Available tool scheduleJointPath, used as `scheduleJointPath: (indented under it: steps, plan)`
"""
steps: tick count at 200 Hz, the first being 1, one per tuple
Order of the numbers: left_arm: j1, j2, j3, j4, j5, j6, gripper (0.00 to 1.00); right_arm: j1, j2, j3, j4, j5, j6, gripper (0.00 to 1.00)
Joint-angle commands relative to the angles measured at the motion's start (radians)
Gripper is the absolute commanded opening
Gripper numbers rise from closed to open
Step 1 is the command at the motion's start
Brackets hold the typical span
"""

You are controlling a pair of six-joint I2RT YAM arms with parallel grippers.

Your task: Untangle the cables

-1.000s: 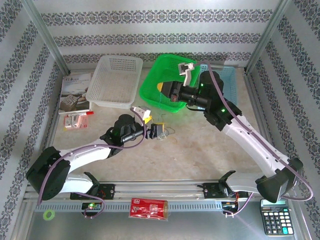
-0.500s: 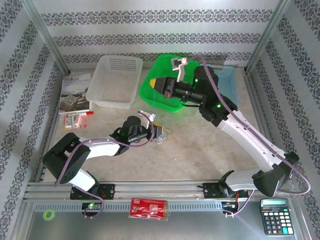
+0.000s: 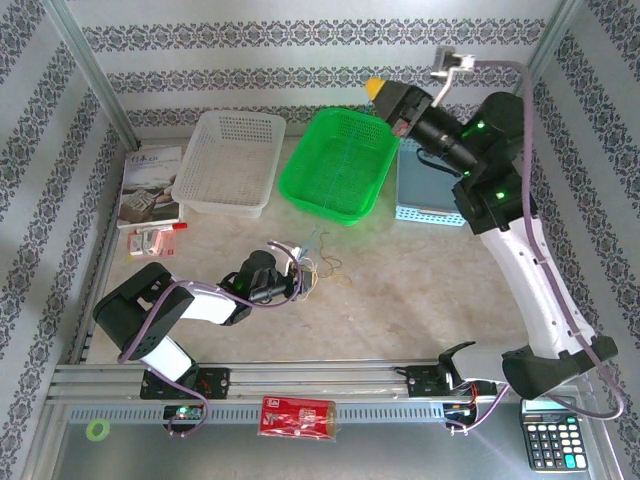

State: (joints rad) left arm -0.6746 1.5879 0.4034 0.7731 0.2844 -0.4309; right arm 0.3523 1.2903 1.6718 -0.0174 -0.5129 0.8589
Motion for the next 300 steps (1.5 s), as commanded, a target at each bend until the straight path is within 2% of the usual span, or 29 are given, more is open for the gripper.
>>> scheduleJointPath:
  steps: [1,47,112,171,206,230,258,300]
  plan:
    - [-0.012,0.013,-0.014,0.058,0.010,-0.025,0.26,-0.059,-0.040,0.040,0.060,0.037,0.015,0.00]
    - [-0.011,0.032,-0.018,0.066,0.015,-0.030,0.23,-0.214,-0.037,0.105,0.086,0.050,0.071,0.00]
    - [-0.011,0.066,-0.032,0.105,0.027,-0.050,0.22,-0.337,-0.007,0.241,0.083,0.108,0.066,0.00]
    - [-0.011,0.086,-0.046,0.139,0.030,-0.065,0.22,-0.375,0.067,0.426,0.067,0.167,0.012,0.00]
    - [-0.012,0.102,-0.052,0.168,0.029,-0.075,0.22,-0.380,0.142,0.569,0.029,0.143,-0.002,0.00]
    - [-0.011,0.102,-0.051,0.180,0.033,-0.088,0.22,-0.380,0.158,0.575,0.018,0.121,-0.006,0.00]
    - [-0.011,0.071,-0.038,0.176,0.053,-0.118,0.31,-0.380,0.132,0.509,0.014,0.119,-0.056,0.00]
    - [-0.011,-0.043,0.010,0.080,0.081,-0.137,0.55,-0.381,0.073,0.360,0.045,0.124,-0.083,0.00]
